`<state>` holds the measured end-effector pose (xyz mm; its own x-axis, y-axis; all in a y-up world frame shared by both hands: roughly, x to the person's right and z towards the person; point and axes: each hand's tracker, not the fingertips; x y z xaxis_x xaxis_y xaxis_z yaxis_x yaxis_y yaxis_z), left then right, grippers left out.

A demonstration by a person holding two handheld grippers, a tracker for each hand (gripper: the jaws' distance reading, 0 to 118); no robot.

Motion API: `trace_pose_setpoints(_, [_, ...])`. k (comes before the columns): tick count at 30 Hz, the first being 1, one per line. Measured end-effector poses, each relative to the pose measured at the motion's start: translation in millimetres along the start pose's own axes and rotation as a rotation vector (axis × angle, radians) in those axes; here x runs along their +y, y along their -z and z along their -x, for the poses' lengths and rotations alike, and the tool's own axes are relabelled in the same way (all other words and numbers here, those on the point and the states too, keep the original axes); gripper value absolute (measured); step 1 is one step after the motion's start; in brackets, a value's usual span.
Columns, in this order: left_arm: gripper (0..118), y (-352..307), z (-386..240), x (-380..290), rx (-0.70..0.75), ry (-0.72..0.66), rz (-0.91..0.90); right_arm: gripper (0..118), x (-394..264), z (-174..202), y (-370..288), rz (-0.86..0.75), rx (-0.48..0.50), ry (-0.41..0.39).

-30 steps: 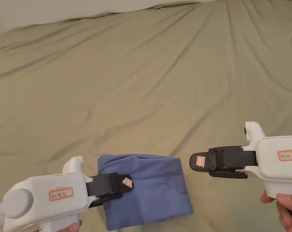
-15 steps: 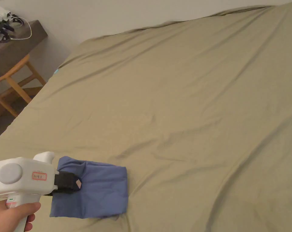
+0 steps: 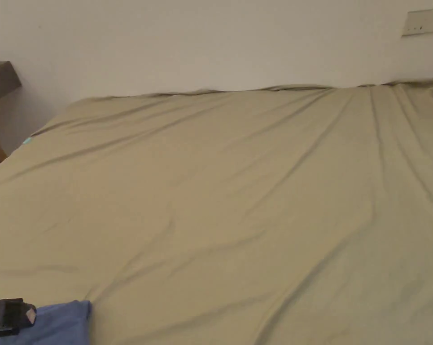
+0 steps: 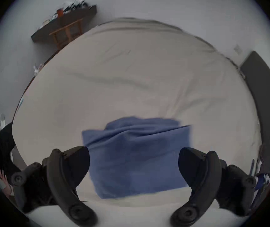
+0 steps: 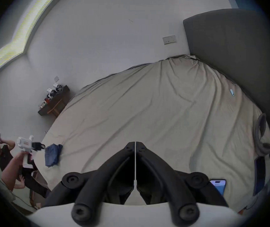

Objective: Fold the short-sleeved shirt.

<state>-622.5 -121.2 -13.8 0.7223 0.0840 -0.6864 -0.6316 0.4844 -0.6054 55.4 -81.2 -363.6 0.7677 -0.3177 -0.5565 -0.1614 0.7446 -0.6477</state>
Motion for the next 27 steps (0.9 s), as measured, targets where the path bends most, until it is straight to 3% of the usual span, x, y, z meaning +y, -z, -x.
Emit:
trace_pose_setpoints(1, [95, -19, -21, 10, -0.024, 0.016, -0.040, 3, 10, 1, -1, -0.005, -0.022, -0.040])
trace_pose_setpoints(2, [58, -42, -42, 18, -0.049, 0.046, -0.139, 3, 21, 3, -4, -0.024, -0.051, -0.073])
trace_pose_setpoints(3, [13, -63, -59, 24, -0.061, 0.088, -0.263, 3, 34, 7, -7, -0.055, -0.084, -0.113])
trace_pose_setpoints(4, [2, -86, -83, 32, -0.057, 0.136, -0.373, 3, 50, 12, -12, -0.101, -0.121, -0.157])
trace_pose_setpoints(7, [2, -147, -150, 44, -0.027, 0.221, -0.658, 3, 96, 34, -32, -0.271, -0.215, -0.226])
trace_pose_setpoints(11, [2, -192, -222, 45, 0.015, 0.130, -0.924, 3, 136, 67, -56, -0.515, -0.267, -0.224])
trace_pose_setpoints(13, [2, -192, -250, 34, 0.051, 0.084, -1.016, 3, 142, 83, -58, -0.551, -0.319, -0.252])
trace_pose_setpoints(16, [2, -184, -279, 18, 0.001, 0.054, -0.991, 3, 133, 97, -62, -0.555, -0.287, -0.252])
trace_pose_setpoints(19, [2, -175, -297, 15, 0.046, 0.144, -0.958, 3, 123, 98, -56, -0.546, -0.287, -0.271])
trace_pose_setpoints(20, [2, -175, -299, 13, 0.090, 0.123, -0.942, 3, 121, 98, -54, -0.543, -0.294, -0.274])
trace_pose_setpoints(23, [2, -185, -297, 11, -0.029, 0.102, -0.957, 3, 121, 100, -52, -0.519, -0.291, -0.266])
trace_pose_setpoints(27, [2, -198, -304, 6, 0.014, 0.130, -0.993, 4, 121, 110, -57, -0.531, -0.279, -0.269])
